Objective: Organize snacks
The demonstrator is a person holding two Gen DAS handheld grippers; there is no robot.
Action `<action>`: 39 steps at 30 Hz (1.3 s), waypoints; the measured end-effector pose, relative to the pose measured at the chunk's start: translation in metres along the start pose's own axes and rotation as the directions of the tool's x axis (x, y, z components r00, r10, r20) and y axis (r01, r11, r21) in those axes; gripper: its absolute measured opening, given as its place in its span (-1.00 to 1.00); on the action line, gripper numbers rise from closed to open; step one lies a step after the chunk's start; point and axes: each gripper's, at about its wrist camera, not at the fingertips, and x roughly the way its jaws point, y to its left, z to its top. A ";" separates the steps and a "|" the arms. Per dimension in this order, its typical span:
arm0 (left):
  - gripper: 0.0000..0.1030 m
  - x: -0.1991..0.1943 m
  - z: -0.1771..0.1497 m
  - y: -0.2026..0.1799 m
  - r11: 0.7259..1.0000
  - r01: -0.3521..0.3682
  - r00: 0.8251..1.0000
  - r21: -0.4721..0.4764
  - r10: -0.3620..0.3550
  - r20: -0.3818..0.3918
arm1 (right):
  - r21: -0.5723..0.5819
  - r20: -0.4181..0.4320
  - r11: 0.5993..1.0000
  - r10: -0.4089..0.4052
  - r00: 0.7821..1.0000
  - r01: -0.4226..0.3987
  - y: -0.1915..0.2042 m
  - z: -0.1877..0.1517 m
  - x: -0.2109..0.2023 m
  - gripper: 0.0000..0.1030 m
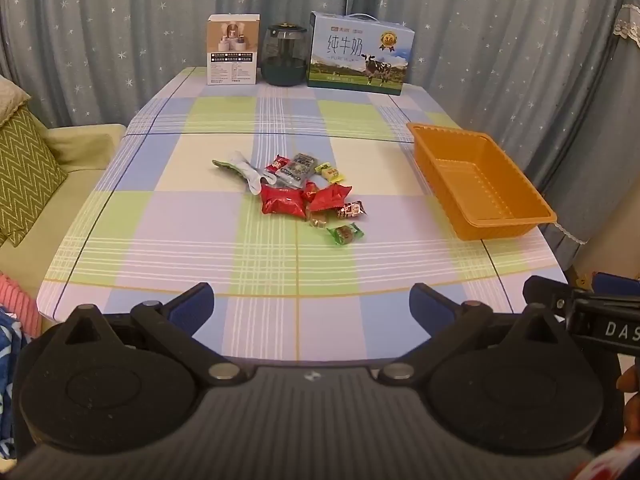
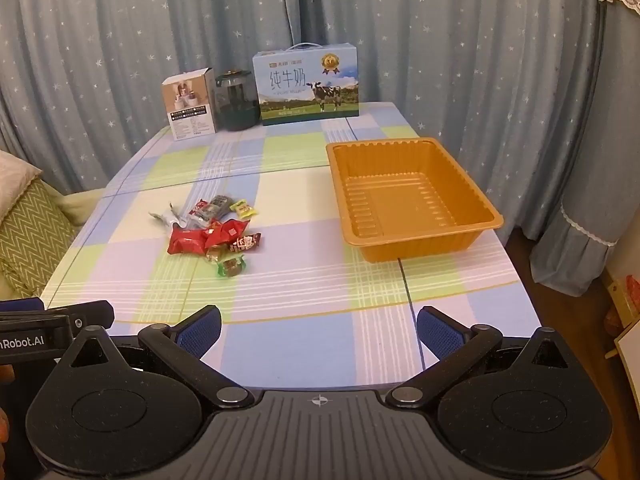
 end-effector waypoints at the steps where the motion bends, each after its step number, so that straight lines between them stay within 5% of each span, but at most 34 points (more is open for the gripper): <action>1: 1.00 0.000 0.000 -0.001 1.000 0.001 1.000 0.004 -0.001 0.001 | 0.000 -0.003 1.000 0.000 1.000 0.000 0.000 0.000 0.000 1.00; 39: 1.00 -0.003 0.001 0.001 1.000 0.019 1.000 -0.025 -0.018 0.014 | -0.022 0.009 1.000 -0.022 1.000 0.022 0.002 0.001 -0.002 1.00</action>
